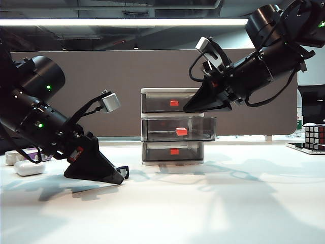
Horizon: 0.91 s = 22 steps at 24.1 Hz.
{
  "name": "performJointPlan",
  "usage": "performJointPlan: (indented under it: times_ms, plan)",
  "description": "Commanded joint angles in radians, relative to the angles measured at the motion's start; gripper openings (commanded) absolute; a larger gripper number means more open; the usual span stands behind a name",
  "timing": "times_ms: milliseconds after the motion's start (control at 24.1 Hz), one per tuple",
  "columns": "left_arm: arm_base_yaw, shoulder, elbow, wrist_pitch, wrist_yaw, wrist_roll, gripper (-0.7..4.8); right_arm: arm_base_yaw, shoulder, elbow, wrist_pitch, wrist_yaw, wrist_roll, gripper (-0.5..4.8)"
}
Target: Open the second layer of the drawer on the table, pick up the transparent tape on the table and put it in, and finally close the drawer.
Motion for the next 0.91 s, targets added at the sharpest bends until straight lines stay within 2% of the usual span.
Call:
performJointPlan:
  times_ms: [42,166,249,333,374,624,790,915]
  plan:
    - [-0.002,0.013,-0.004,-0.029,-0.021,-0.026,2.91,0.000,-0.004,0.004,-0.006,0.011,-0.018,-0.05]
    - [-0.002,0.014,-0.004,-0.029,-0.016,-0.035,1.44,0.000,-0.004,0.004,-0.007,0.020,-0.018,-0.05]
    - [-0.002,0.014,-0.004,-0.030,0.000,-0.035,0.99,0.000,-0.004,0.004,-0.006,0.021,-0.018,-0.05]
    - [-0.002,0.014,-0.004,-0.029,0.019,-0.045,0.14,0.000,-0.004,0.004,-0.010,0.021,-0.018,-0.05]
    - [-0.002,0.014,-0.004,-0.029,0.021,-0.049,-0.07,0.001,-0.004,0.004,-0.012,0.021,-0.018,-0.05]
    - [-0.002,-0.010,-0.004,-0.034,0.008,-0.086,-0.05,0.000,-0.004,0.004,-0.021,0.020,-0.018,-0.05]
    - [-0.002,-0.090,-0.004,-0.058,-0.053,-0.086,-0.05,0.001,-0.004,0.004,-0.022,0.020,-0.018,-0.05]
    - [-0.002,-0.172,-0.004,-0.080,-0.055,-0.086,-0.02,0.001,-0.004,0.004,-0.021,0.020,-0.018,-0.05]
